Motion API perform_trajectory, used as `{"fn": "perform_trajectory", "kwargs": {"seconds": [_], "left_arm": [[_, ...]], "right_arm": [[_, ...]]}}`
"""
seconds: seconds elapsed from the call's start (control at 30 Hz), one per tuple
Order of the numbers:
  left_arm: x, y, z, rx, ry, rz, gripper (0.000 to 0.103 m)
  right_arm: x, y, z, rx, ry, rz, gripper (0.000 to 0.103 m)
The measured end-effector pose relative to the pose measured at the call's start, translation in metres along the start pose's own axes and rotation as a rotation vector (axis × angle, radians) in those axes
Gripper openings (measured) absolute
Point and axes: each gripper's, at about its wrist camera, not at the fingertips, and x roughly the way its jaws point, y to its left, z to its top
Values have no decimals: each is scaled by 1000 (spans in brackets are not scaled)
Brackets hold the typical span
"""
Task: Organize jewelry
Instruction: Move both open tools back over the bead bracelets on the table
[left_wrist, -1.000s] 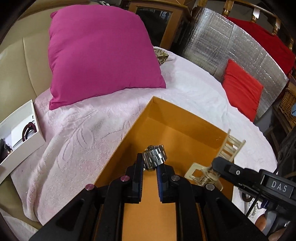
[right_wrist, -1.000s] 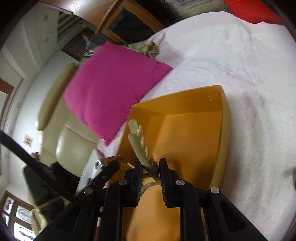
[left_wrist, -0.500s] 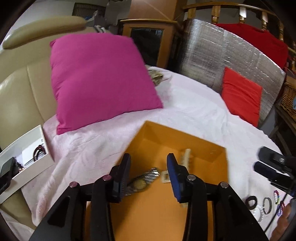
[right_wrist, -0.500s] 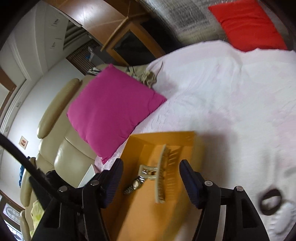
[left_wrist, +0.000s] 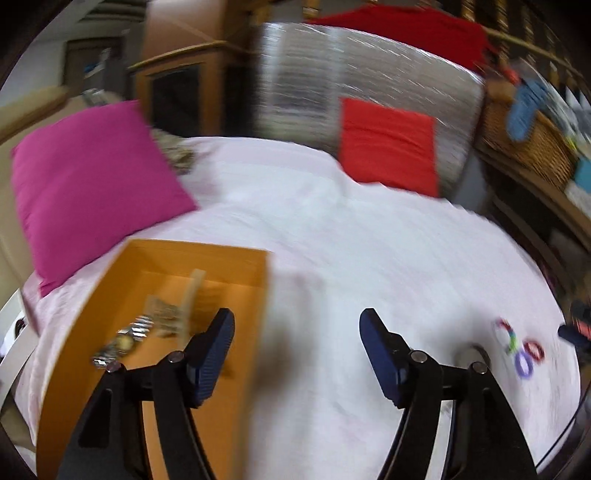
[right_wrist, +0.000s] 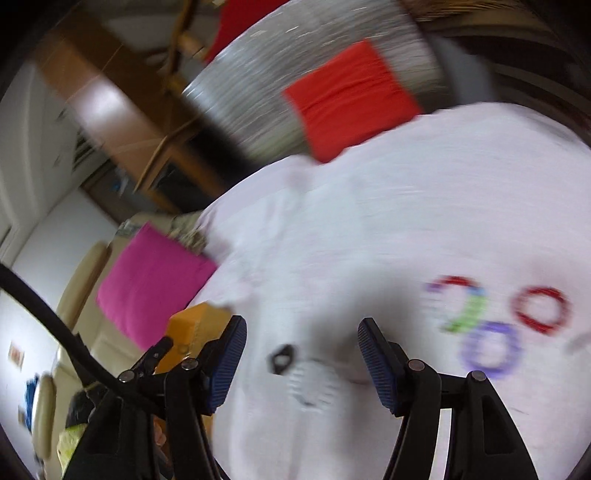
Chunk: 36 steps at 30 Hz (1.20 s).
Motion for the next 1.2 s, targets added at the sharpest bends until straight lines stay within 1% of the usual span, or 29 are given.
{"fn": "perform_trajectory", "kwargs": {"seconds": [0.13,0.2,0.27,0.33,0.4,0.47,0.57,0.7,0.87,1.0,1.1,1.2], "left_arm": [[7,-30,-16,76,52,-20,71],[12,-39,-22,100,90,-43,71],[16,-48,-26,122,120,-72,71],[20,-59,-31,151,138,-76,71],[25,-68,-34,177,157,-78,71],[28,-72,-38,178,181,-96,71],[36,-78,-39,156,219,-137,71],[40,-84,-42,147,244,-153,71],[39,-95,-44,180,245,-171,71],[38,-107,-49,224,251,-187,71],[36,-116,-54,264,253,-197,71],[35,-123,-60,297,258,-204,71]], "right_arm": [[-41,-65,0,171,-56,-32,67],[-52,-92,3,254,-62,-43,67],[-58,-113,6,318,-57,-52,67],[-58,-133,8,367,-39,-69,67],[-53,-144,7,416,-6,-68,67],[-42,-147,6,439,34,-60,67],[-31,-147,3,415,90,-63,67],[-21,-141,-3,397,133,-56,67],[-8,-134,-7,372,155,-72,67],[-2,-132,-7,367,156,-86,67],[1,-132,-6,357,156,-102,67],[4,-129,-6,322,161,-130,66]]}}
